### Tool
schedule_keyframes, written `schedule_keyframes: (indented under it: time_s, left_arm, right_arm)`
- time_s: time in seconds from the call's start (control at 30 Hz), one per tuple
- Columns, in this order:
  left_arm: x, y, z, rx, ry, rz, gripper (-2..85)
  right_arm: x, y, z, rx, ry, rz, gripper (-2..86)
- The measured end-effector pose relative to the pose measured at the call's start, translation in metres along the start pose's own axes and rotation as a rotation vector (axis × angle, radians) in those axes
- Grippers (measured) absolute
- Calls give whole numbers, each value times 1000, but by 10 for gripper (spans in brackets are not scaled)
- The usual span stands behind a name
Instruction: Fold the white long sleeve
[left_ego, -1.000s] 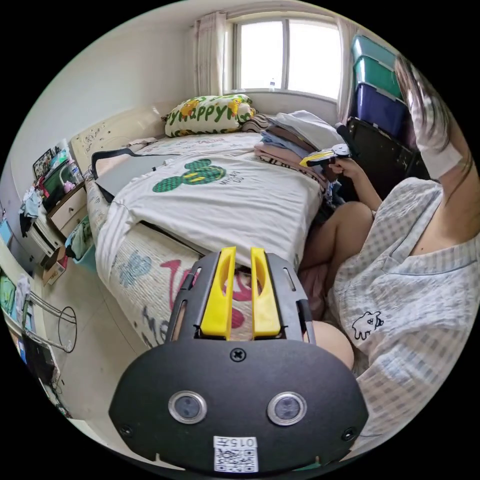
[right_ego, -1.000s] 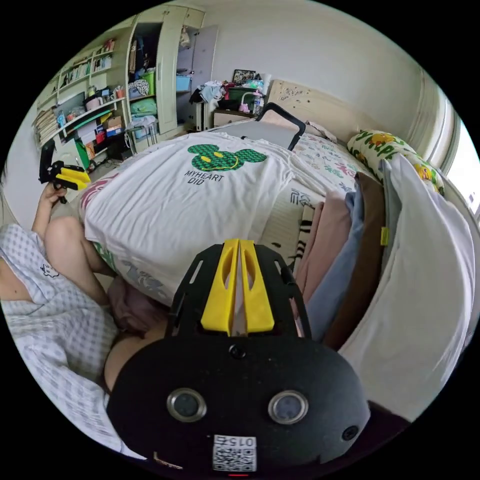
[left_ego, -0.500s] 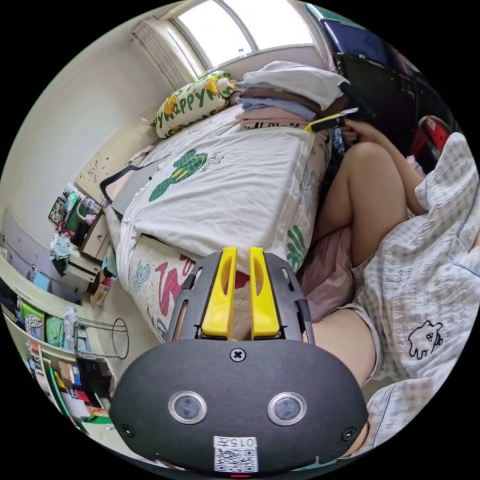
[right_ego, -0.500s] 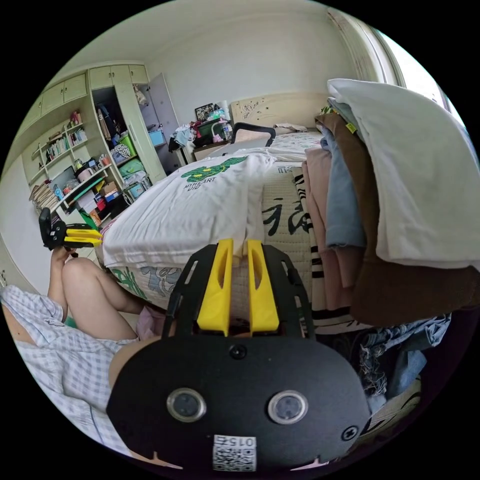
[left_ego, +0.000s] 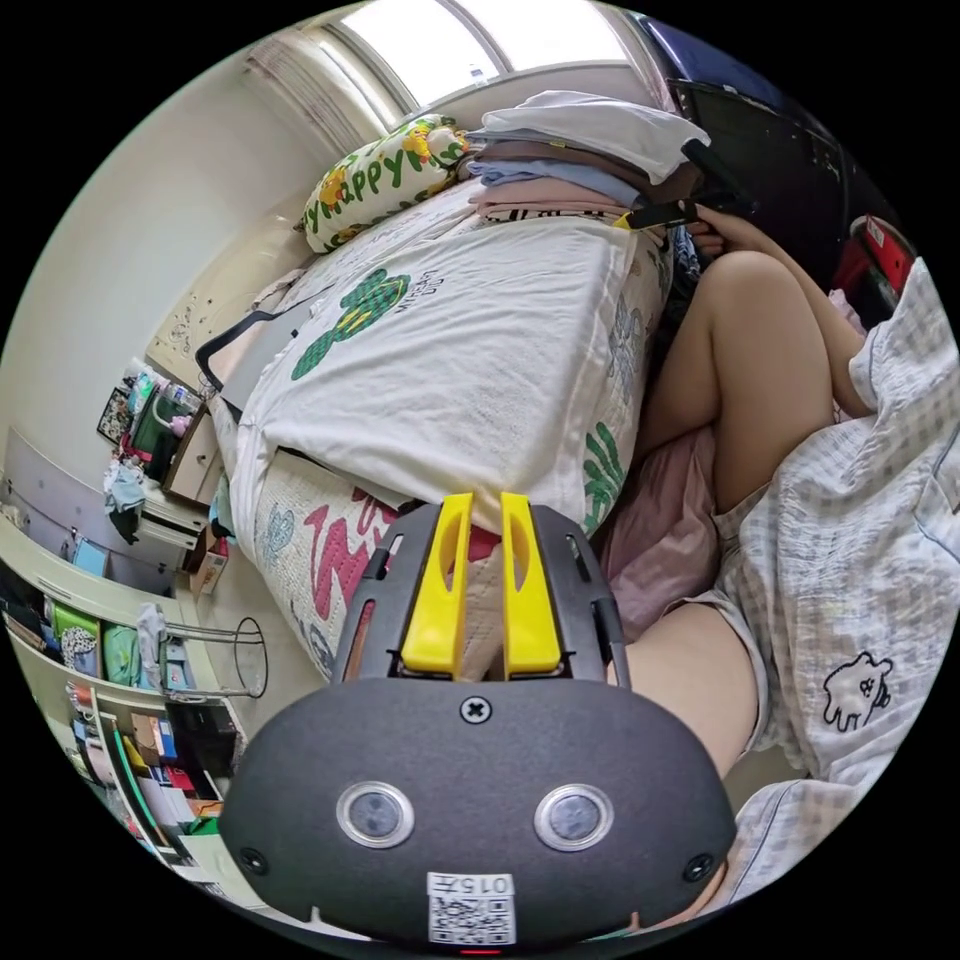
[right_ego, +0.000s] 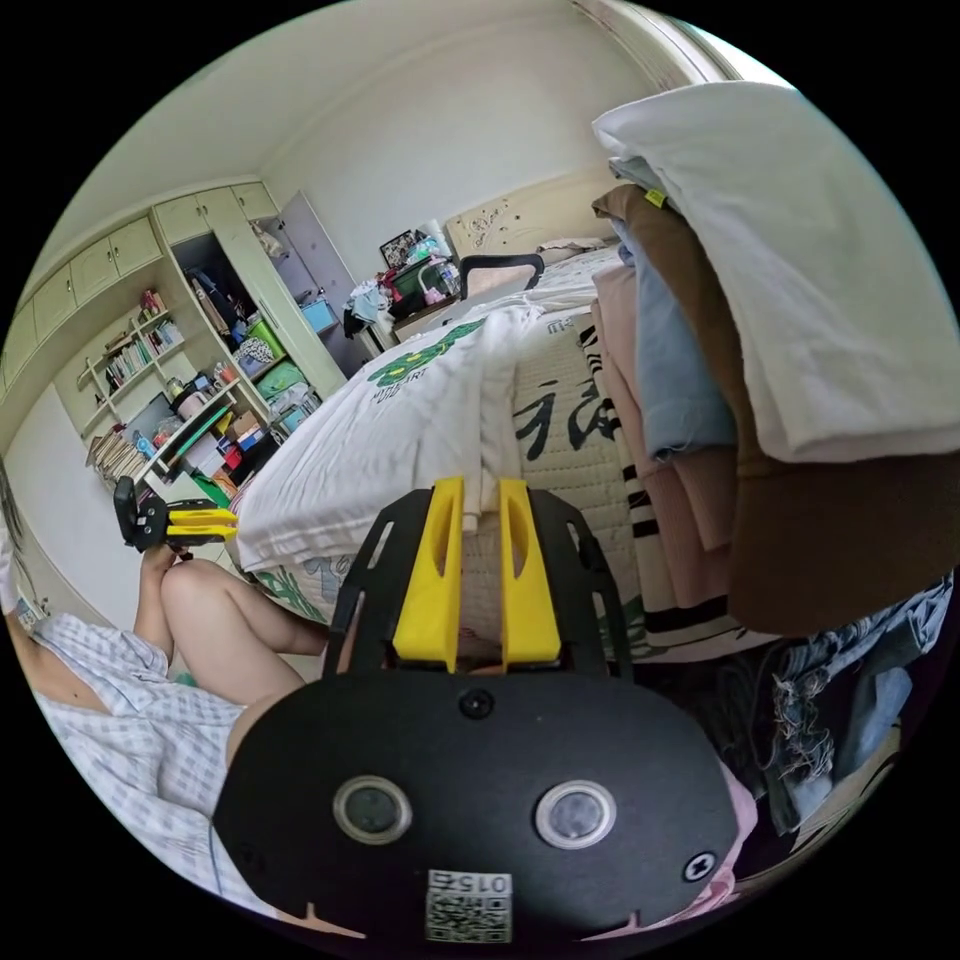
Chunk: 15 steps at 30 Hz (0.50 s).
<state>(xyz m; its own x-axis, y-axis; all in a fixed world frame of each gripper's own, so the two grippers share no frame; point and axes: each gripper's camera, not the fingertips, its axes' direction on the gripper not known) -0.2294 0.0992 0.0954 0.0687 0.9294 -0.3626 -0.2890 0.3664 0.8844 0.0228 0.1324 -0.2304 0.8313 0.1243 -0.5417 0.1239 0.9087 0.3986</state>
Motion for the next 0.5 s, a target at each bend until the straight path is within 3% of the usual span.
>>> schedule_keyframes:
  time_s: [0.5]
  left_arm:
    - [-9,31,-30,38,-62,-69,-2]
  right_arm:
    - [3,-7,-51,34,-68,-35,-5]
